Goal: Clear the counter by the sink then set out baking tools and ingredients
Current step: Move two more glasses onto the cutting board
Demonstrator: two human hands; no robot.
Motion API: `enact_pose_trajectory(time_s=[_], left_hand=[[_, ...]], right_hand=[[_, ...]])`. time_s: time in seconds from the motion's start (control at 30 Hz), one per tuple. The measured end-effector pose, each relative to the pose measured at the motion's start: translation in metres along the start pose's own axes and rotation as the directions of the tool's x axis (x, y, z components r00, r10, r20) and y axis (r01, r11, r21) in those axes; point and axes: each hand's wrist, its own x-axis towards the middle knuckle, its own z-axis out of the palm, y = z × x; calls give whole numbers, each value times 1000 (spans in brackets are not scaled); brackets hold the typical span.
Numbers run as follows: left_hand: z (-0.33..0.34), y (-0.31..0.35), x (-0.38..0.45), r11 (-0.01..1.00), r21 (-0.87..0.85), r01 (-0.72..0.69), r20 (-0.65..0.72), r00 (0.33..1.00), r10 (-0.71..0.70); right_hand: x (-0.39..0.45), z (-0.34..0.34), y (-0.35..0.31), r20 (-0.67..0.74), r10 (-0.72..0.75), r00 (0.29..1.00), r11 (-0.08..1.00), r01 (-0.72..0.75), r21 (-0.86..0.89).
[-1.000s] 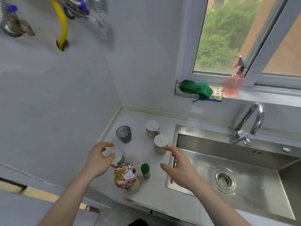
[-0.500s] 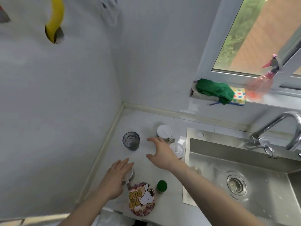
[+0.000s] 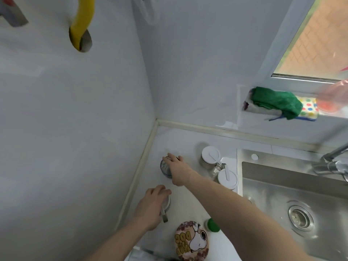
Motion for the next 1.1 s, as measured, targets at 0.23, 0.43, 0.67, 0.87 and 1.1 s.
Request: enact_pose_trajectory(time_s=[0.23,0.43,0.67,0.87,1.1], left_hand=[[1,1,0,999,-2,-41,-7,999,41],[-3,-5,3,1000,-5,-30,-5,1000,30],[-49,26,-10,976,-164,-144,-268,959,96],[-106,122,-31,869,-111,-482,-405,821,403],[-77,288,-86,645,-64,-761,-348,623,700]], right_hand=[[-11,10,4,-117,82,990,997,-80,23],[-58,5,19,-186,190,964,961,-144,236],[-197,-34,39,-411,455,790,765,-110,635],[-343,-26,53,-487,676,553,582,4,813],[-527,45,71,-451,860,241,466,-6,885]])
